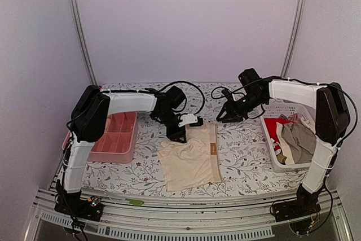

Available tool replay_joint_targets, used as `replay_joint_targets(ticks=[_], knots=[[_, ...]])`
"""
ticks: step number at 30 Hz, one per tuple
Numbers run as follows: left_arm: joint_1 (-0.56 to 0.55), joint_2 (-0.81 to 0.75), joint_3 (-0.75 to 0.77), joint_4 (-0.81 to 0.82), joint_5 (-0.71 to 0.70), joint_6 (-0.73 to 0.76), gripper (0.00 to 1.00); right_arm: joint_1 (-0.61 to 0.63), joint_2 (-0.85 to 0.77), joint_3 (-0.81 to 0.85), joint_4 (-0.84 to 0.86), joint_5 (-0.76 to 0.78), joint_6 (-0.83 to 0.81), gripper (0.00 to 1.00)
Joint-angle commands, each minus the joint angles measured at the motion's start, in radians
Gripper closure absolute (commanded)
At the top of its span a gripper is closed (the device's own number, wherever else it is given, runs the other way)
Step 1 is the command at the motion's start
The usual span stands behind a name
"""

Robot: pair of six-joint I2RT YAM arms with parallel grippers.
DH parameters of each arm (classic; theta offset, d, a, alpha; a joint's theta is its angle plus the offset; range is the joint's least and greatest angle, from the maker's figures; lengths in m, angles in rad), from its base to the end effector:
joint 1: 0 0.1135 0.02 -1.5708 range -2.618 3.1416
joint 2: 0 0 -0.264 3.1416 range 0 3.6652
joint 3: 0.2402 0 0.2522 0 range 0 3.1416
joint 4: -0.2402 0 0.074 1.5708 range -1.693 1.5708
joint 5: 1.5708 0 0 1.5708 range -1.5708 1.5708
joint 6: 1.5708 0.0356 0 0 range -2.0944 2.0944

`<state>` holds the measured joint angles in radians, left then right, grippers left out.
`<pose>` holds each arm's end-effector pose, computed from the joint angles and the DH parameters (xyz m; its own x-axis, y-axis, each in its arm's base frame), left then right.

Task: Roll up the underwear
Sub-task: Pick up the underwear from the center of the board.

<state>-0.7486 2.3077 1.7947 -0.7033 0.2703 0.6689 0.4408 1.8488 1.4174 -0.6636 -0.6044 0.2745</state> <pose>0.3436 -0.3322 0.1395 -0.0902 0.8995 -0.4276 0.9939 0.1086 0.0188 0.3417 0.1836 0.2276 -0.9328 -0.1934 -0.3040 -0.3466 0.7122 0.6104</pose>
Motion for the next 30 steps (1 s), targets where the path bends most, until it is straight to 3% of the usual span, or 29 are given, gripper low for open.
replay_joint_targets(ticks=[1, 8, 13, 16, 21, 30], knots=[[0.091, -0.130, -0.025, -0.027, 0.063, 0.030, 0.52, 0.007, 0.005, -0.013, 0.043, -0.061, 0.019, 0.68], [0.091, -0.329, -0.307, -0.080, 0.147, 0.165, 0.55, 0.015, 0.028, -0.037, 0.093, -0.111, 0.043, 0.70], [0.068, -0.319, -0.418, -0.047, 0.178, 0.101, 0.58, 0.074, 0.093, -0.034, 0.128, -0.139, 0.065, 0.72], [0.090, -0.282, -0.405, -0.027, 0.143, 0.076, 0.60, 0.078, 0.108, -0.028, 0.136, -0.133, 0.067, 0.72], [0.179, -0.207, -0.283, -0.098, 0.207, 0.112, 0.60, 0.033, 0.149, 0.044, 0.129, -0.075, 0.042, 0.68], [0.222, -0.123, -0.163, -0.059, 0.089, 0.174, 0.63, -0.034, 0.270, 0.217, 0.092, 0.022, 0.006, 0.63]])
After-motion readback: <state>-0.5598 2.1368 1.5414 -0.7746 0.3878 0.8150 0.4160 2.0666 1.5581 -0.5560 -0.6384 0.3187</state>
